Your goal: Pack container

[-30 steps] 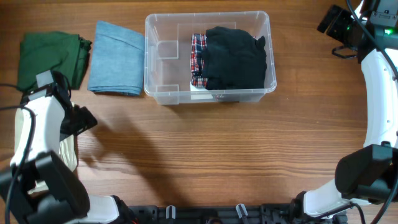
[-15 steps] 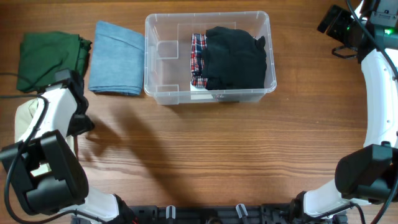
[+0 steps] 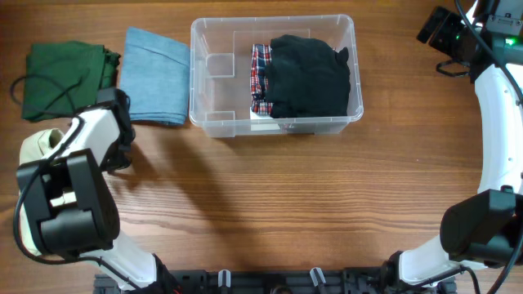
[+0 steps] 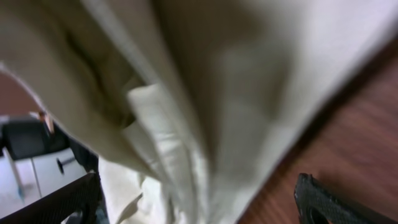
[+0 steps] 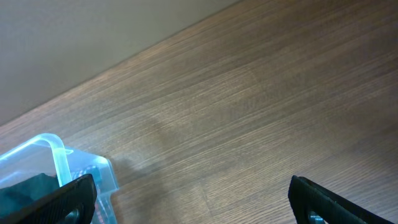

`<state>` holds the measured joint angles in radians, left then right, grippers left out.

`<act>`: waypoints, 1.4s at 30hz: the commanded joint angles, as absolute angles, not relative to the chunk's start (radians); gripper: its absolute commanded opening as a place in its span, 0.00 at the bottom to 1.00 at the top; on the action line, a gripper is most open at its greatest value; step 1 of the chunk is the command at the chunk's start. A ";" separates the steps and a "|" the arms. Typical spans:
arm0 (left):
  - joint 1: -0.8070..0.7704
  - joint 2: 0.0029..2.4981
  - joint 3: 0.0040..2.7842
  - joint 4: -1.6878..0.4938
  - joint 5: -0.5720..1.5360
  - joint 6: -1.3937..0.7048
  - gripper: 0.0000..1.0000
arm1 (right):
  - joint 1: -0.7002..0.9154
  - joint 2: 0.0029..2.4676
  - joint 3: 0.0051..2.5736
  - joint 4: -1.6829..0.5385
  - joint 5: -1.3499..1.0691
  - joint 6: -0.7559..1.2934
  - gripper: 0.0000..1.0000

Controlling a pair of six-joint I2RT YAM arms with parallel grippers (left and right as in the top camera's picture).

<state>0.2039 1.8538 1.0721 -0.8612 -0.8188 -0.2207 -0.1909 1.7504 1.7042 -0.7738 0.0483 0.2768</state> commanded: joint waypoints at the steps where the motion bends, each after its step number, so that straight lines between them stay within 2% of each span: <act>1: 0.170 1.871 1.068 -0.828 -0.866 -0.150 1.00 | -0.188 1.764 1.695 -0.772 0.040 0.291 1.00; 20: 0.173 1.954 1.068 -0.836 -1.005 -0.113 1.00 | -0.188 1.764 1.695 -0.772 0.040 0.291 1.00; 32: 0.172 1.954 1.068 -0.957 -1.056 -0.343 1.00 | -0.188 1.764 1.695 -0.772 0.040 0.291 1.00; 42: 0.172 1.959 1.064 -0.944 -0.981 -0.379 1.00 | -0.188 1.764 1.695 -0.772 0.040 0.291 1.00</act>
